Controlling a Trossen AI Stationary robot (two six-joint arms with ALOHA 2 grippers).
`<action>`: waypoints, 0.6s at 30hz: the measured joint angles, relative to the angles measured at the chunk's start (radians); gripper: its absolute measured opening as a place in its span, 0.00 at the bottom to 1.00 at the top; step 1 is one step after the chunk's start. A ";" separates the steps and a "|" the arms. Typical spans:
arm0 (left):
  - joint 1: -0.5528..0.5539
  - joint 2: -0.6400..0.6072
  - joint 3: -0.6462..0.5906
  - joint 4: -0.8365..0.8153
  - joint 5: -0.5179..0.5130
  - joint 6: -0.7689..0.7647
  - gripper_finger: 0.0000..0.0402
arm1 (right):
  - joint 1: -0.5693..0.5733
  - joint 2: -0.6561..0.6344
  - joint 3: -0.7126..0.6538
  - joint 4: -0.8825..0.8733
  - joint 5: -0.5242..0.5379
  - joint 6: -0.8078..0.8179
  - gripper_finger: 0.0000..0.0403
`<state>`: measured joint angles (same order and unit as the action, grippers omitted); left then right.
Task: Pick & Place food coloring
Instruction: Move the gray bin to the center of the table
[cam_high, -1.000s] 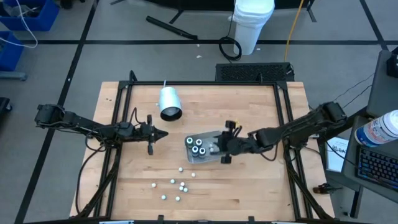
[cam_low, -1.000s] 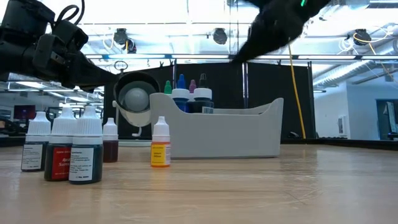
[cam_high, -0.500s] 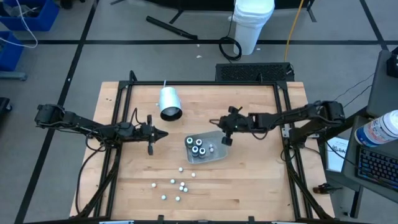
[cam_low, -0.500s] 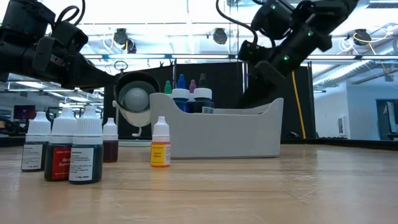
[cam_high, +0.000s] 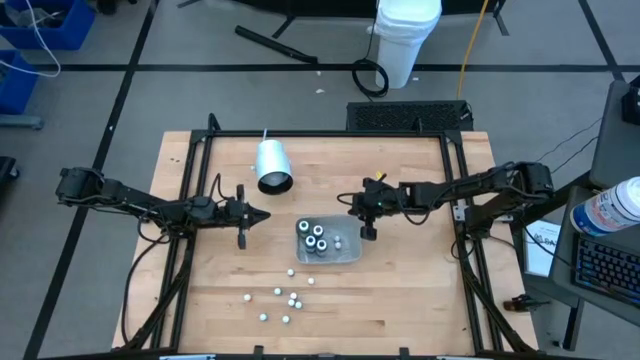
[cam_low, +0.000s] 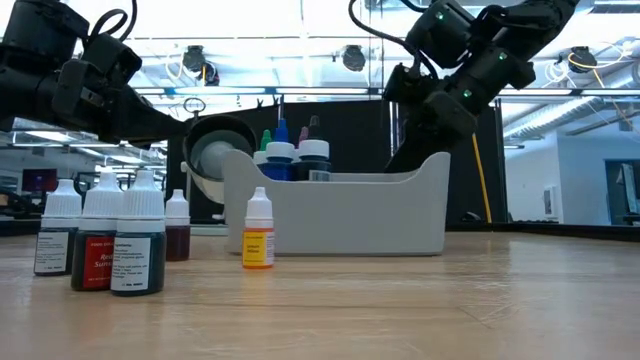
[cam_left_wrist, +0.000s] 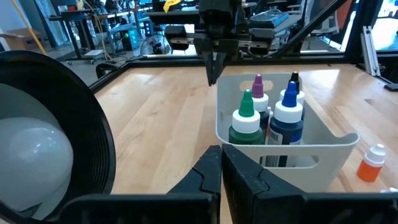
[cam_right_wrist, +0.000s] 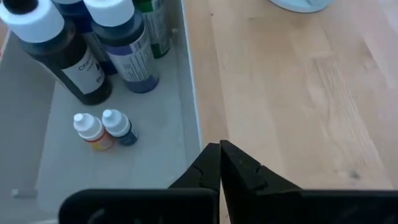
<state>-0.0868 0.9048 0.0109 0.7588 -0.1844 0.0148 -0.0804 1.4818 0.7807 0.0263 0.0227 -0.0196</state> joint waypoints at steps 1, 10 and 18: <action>0.000 0.000 0.000 0.000 0.000 -0.001 0.05 | 0.002 0.000 0.000 0.000 0.000 0.006 0.00; 0.000 0.000 0.000 0.000 0.000 -0.007 0.05 | 0.010 0.000 -0.028 0.008 0.003 0.038 0.00; 0.000 0.000 0.000 0.000 0.000 -0.012 0.05 | 0.010 -0.004 -0.055 0.014 0.103 0.047 0.00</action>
<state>-0.0864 0.9047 0.0109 0.7589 -0.1844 0.0025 -0.0700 1.4783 0.7254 0.0402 0.1253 0.0273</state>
